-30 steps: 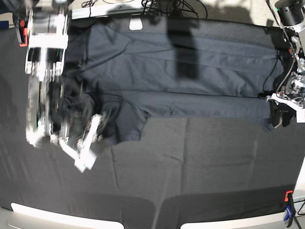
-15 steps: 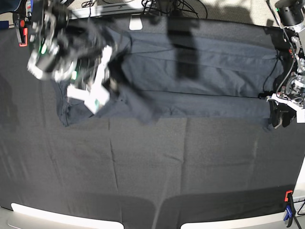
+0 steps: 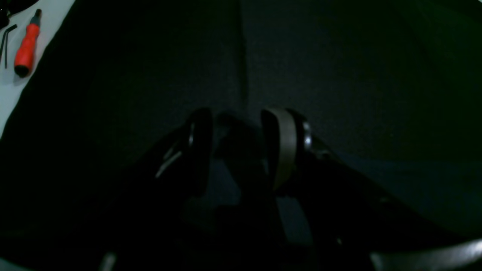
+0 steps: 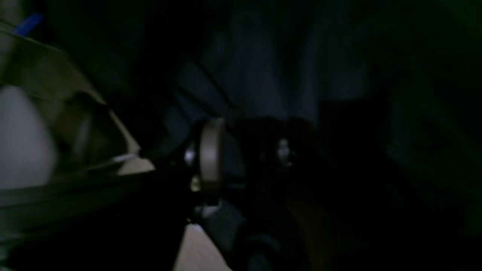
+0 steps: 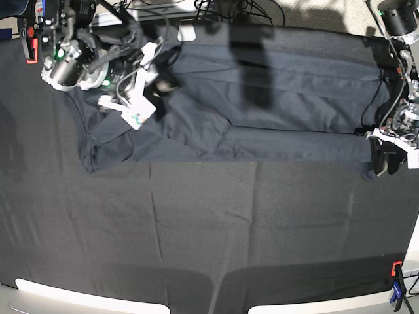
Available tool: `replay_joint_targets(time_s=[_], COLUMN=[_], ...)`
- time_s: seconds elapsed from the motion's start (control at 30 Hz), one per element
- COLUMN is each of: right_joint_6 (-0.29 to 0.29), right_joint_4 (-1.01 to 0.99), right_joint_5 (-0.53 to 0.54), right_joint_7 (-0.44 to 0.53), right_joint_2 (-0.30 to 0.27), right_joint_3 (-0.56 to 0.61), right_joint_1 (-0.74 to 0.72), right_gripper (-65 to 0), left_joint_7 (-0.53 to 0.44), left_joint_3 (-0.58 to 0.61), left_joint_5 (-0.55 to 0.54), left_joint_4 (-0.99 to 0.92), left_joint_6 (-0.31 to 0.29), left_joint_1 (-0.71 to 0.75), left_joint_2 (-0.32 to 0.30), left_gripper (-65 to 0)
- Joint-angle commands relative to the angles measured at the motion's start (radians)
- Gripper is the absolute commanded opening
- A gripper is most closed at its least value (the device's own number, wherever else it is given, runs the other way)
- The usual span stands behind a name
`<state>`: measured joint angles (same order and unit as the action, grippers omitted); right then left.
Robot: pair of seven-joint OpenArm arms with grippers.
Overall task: Layout the t-shirt on the table in an organized manner, then fold the t-shirt properly
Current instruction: 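Hold the end with the right gripper while the left gripper approaches the other end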
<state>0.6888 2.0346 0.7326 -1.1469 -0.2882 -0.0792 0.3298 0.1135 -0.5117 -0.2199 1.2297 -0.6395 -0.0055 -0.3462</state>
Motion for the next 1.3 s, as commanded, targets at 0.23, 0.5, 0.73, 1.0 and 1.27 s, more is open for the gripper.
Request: replay_joint_targets(time_s=[0.23, 0.5, 0.73, 1.0, 1.27], right_joint_6=[0.009, 0.009, 0.009, 0.009, 0.009], right_joint_4=[0.018, 0.018, 0.018, 0.018, 0.018], right_joint_5=[0.080, 0.025, 0.027, 0.027, 0.027], right_joint_7=[0.015, 0.053, 0.060, 0.078, 0.151], right_joint_2=[-0.008, -0.008, -0.008, -0.008, -0.008], right_joint_3=[-0.014, -0.069, -0.071, -0.071, -0.071], right_joint_1=[-0.056, -0.136, -0.136, -0.136, -0.136], right_gripper=[-42.8, -42.8, -42.8, -42.8, -42.8], left_joint_7=[-0.023, 0.064, 0.139, 0.216, 0.304], left_joint_3=[-0.005, -0.006, -0.006, -0.006, -0.006], left_joint_5=[-0.018, -0.175, -0.174, -0.175, -0.175], left_joint_4=[0.018, 0.018, 0.018, 0.018, 0.019], left_joint_6=[-0.005, -0.008, 0.102, 0.116, 0.091], left_joint_1=[-0.014, 0.028, 0.080, 0.092, 0.091], left_joint_2=[-0.020, -0.084, -0.084, -0.084, -0.089], left_gripper=[-42.6, -42.6, -42.6, -42.6, -42.6])
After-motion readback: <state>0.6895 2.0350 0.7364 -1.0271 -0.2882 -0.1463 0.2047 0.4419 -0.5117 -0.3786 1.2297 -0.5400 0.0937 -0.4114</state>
